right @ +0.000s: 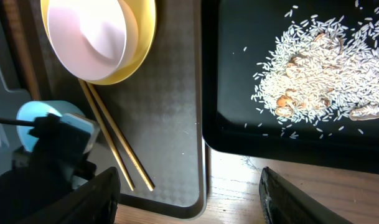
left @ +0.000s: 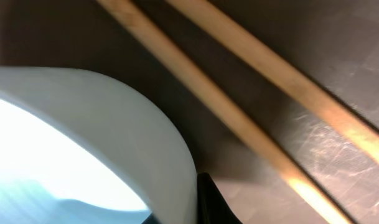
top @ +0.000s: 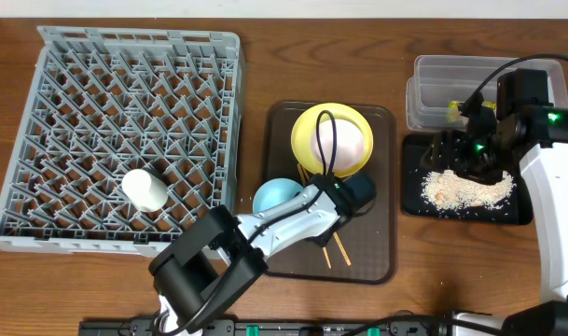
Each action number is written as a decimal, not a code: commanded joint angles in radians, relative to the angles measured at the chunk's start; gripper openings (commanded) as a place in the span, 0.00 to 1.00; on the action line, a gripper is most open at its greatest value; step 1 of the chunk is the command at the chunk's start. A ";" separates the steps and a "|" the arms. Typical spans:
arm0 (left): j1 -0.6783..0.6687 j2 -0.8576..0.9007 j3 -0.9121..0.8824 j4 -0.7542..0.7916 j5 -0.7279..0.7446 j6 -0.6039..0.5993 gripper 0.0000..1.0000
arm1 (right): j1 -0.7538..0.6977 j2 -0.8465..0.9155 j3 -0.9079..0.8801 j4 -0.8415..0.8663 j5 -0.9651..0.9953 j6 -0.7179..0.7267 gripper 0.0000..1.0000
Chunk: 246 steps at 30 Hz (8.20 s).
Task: Sort waste into correct bins and load items into the dishwasher
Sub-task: 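Reach the left gripper to the light-blue bowl and grasp its rim, then carry the light-blue bowl with the left gripper and set it in the rack, then reach the left gripper to the tray and grasp one wooden chopstick, then insert the chopstick upright into the rack's right edge with the left gripper, then return the left gripper to the tray and grasp the second chopstick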
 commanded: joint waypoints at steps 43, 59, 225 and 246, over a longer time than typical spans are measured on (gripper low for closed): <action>1.263 -0.308 0.102 0.283 1.394 0.266 0.08 | -0.003 -0.020 0.016 -0.010 -0.002 -0.010 0.69; 1.390 -0.030 0.102 0.533 1.550 0.089 0.07 | -0.003 -0.020 0.016 -0.013 -0.001 -0.011 0.69; 0.756 -0.225 0.218 -0.072 0.169 0.240 0.13 | -0.004 -0.020 0.016 -0.073 0.129 0.016 0.70; 0.500 -0.248 0.158 -0.084 0.377 -0.163 0.57 | -0.004 -0.020 0.016 -0.072 0.129 0.016 0.70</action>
